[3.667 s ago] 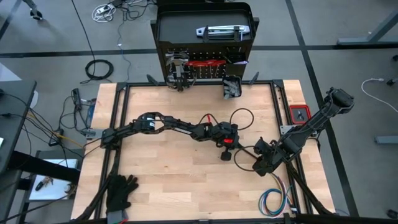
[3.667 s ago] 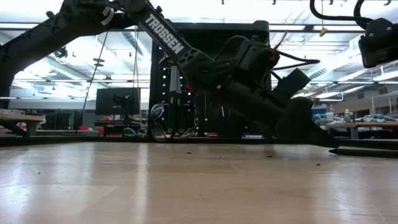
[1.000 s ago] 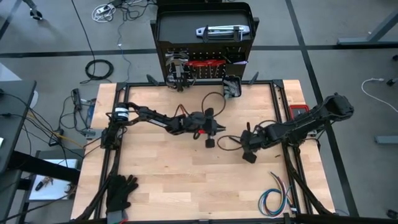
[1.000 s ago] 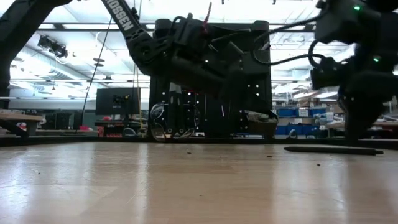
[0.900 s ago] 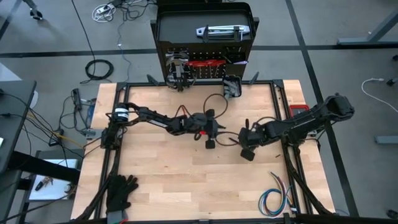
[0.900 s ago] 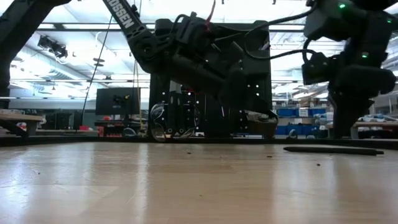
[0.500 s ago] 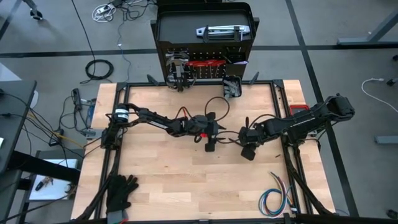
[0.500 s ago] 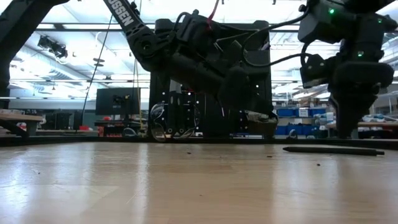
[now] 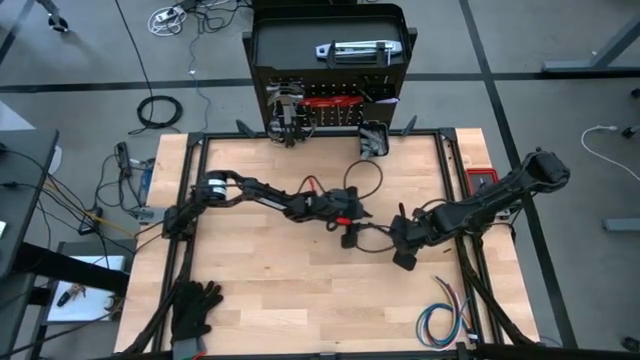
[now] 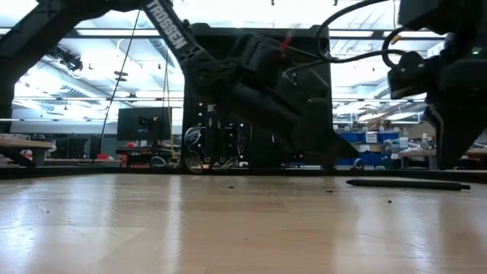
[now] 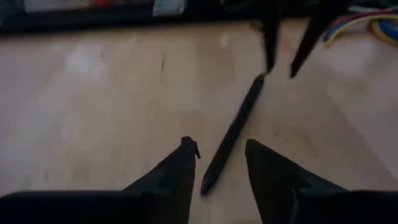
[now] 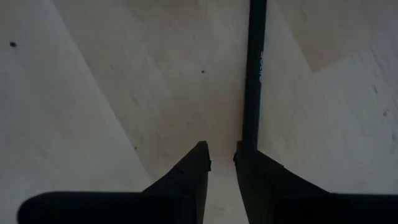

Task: Hang tools onto peg board
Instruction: Put the black pen on the pegboard

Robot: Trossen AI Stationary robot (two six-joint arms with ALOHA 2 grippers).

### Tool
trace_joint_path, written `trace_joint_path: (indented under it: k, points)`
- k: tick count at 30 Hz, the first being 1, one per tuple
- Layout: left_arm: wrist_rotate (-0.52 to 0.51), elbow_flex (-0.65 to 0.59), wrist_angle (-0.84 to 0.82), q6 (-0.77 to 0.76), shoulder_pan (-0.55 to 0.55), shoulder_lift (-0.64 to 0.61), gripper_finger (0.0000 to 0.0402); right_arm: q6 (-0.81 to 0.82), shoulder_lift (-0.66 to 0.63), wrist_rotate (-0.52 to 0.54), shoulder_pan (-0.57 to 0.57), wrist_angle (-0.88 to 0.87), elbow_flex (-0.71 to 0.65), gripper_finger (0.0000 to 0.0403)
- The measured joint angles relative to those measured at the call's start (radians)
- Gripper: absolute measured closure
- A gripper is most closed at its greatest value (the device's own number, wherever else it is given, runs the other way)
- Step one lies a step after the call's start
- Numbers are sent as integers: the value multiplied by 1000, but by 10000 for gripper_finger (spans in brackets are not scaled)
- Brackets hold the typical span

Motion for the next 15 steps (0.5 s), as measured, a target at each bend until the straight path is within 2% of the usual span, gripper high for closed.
trace_joint_path:
  k: [5, 9, 15]
  points:
    - [5, 131, -134, -12, 6, 56, 272, 56, -3, 35, 60, -14, 0, 313]
    - [57, 211, -223, -7, 5, 118, 283, 89, -6, 38, 87, -16, 0, 316]
    - [85, 269, -310, 22, 5, 149, 333, 126, -32, 38, 109, -37, 0, 316]
